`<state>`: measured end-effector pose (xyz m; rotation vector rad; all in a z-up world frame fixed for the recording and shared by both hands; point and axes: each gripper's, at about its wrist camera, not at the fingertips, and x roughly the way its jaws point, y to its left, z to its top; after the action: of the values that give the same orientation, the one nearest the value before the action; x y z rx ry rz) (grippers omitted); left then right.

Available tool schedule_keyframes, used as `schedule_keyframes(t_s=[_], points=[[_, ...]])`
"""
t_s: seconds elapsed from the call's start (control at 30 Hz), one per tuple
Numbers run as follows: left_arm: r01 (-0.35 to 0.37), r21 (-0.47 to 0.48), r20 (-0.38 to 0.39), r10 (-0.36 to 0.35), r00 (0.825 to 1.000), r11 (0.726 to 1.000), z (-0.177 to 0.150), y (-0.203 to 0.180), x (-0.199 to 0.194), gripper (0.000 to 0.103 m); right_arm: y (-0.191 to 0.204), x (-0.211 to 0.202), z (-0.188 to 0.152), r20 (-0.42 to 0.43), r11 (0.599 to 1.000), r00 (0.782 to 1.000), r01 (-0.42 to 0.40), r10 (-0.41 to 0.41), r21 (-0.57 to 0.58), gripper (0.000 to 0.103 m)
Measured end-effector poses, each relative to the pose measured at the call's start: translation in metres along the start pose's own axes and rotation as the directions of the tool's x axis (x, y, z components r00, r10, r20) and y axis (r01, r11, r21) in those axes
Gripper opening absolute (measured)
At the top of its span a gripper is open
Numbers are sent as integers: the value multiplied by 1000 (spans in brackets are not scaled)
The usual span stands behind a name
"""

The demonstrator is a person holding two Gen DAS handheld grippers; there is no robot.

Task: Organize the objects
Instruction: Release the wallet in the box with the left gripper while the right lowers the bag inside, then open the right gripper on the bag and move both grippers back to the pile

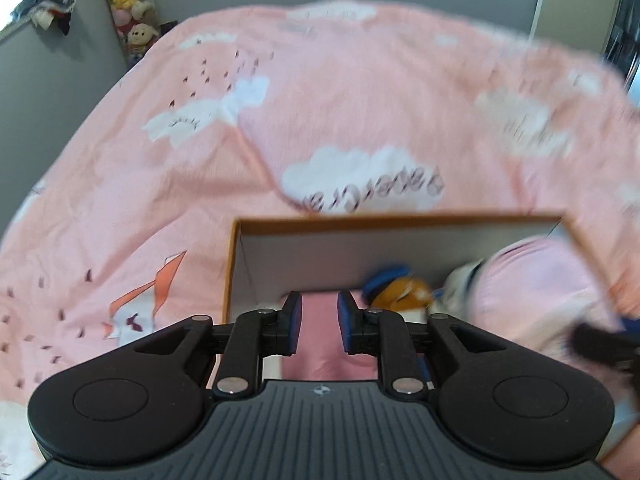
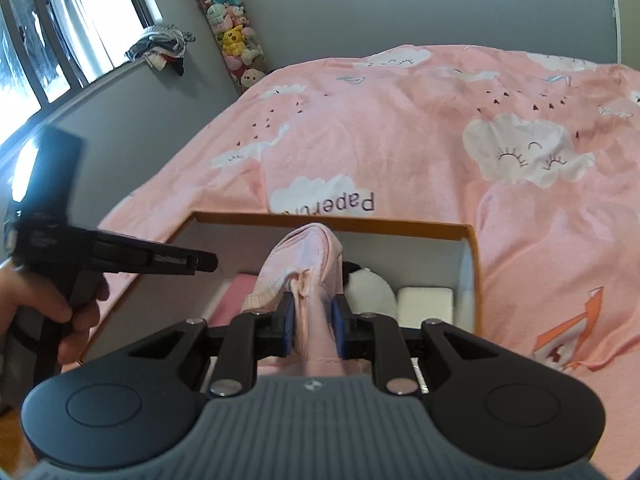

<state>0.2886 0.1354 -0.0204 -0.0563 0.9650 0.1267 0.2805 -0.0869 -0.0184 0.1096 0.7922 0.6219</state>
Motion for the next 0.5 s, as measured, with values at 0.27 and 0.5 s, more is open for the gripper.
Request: schedule_keyframes(t_s=[0.27,0.5], points=[[56,-193,154,-26,988,980,-11,52,-34,29,33,34,20,-25,990,995,-97,100,102,21],[103,-278,151,-62,987,955,-19,80,-27,29,52,96,26,-132,968,983,-98,131,231,21]])
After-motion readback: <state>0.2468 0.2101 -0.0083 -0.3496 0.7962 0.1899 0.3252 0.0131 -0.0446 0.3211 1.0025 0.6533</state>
